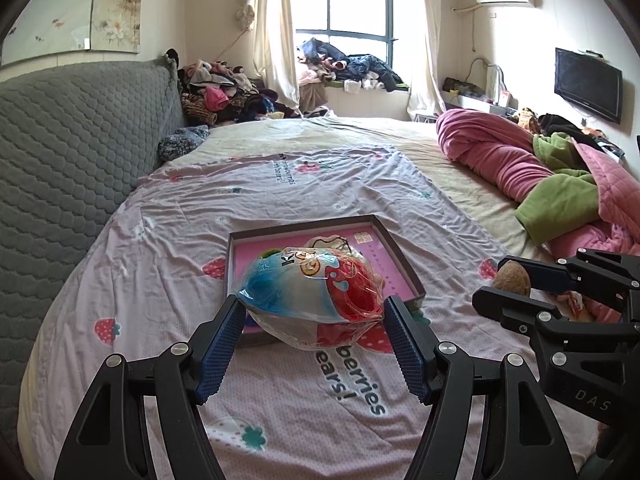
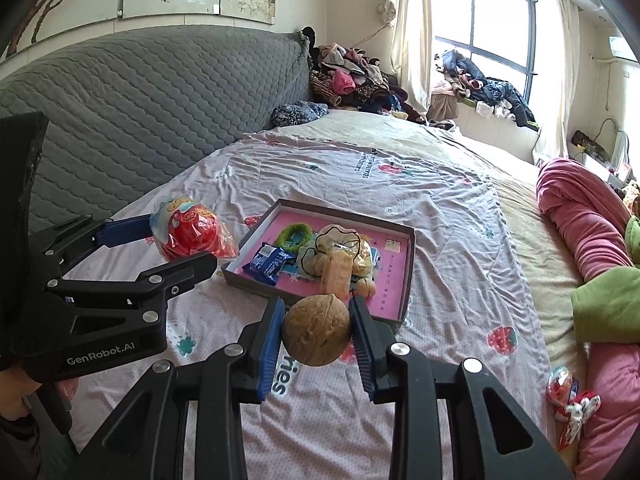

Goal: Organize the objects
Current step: 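Carry the egg toy and walnut over the tray with both tools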

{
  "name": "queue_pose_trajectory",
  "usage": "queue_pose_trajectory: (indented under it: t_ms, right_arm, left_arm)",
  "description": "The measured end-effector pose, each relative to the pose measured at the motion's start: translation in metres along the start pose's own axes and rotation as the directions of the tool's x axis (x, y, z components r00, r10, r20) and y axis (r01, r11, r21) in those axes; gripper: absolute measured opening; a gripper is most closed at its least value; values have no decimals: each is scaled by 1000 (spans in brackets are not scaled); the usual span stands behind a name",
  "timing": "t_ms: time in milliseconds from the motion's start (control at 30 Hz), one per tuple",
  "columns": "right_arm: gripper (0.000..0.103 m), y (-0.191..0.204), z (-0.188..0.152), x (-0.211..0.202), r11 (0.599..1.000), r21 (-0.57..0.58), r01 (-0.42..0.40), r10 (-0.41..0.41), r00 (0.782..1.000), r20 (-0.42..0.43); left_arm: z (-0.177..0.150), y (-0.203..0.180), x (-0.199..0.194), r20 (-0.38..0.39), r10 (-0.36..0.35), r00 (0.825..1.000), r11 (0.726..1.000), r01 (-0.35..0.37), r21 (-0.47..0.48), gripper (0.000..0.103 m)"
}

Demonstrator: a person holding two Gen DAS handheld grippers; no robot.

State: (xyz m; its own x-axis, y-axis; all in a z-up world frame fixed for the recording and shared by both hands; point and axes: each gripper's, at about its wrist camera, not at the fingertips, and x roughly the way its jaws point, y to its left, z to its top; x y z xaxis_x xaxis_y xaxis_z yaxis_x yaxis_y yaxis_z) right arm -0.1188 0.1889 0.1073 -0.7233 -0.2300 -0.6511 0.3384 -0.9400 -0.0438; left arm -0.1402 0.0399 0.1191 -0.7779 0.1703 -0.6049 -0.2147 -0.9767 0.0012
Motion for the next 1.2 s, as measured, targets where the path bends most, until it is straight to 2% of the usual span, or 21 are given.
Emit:
queue_pose_trajectory:
  t_ms: [367,800,1200]
  right_arm:
    - [34,-26,21,43,1000,-7,4,-4,1000,-12]
    - [34,-54,34,102,1000,-10,6,-7,1000,-30]
    - [34,-73,41,137,1000,-2,-1,1,1000,-29]
  left_arm:
    - [21,1,57,-26,1,1000,1000,-1,0,72]
    - [24,4,128,-68,6,998,1000,-6,2,73]
    - [18,10,163,-79,18,997,1000,-17,3,72]
